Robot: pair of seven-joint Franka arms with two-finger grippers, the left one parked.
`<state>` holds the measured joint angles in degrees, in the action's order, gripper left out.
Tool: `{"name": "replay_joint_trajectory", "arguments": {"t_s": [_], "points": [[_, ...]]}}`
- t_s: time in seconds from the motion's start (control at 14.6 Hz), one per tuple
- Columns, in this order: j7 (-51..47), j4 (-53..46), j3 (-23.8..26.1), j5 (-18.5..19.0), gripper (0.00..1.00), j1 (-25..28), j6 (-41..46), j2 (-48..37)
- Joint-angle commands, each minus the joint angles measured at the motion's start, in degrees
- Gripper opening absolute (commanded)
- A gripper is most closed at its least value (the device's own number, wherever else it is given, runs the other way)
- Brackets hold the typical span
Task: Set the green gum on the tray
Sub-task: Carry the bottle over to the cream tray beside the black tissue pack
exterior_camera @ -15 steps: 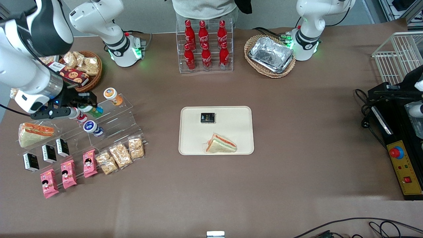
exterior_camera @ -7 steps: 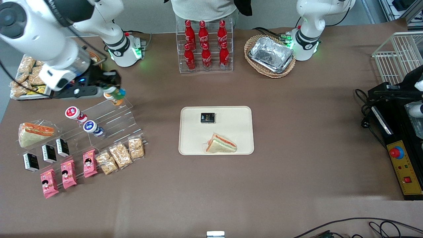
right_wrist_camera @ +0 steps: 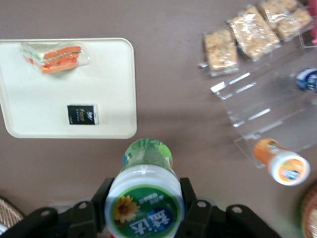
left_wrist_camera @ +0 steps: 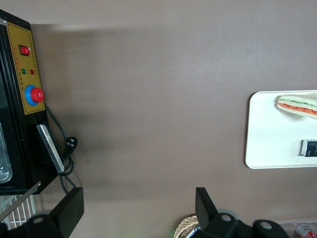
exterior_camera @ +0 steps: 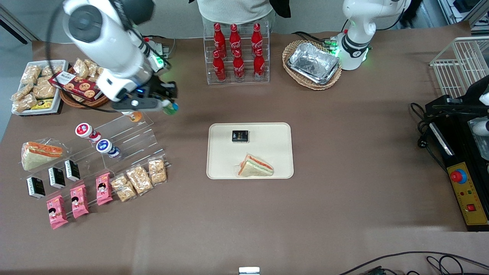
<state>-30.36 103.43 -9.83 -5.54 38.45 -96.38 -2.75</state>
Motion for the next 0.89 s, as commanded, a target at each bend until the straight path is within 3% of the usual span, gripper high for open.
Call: {"name": "replay_joint_trajectory", "arguments": {"t_s": [0.0,0.82], "points": [[-3.99,0.45,2.53,-0.96,0.00,0.40,-6.61,4.93],[-9.79,16.88,2.53,-0.79,0.00,7.42,-34.37,13.63]]}}
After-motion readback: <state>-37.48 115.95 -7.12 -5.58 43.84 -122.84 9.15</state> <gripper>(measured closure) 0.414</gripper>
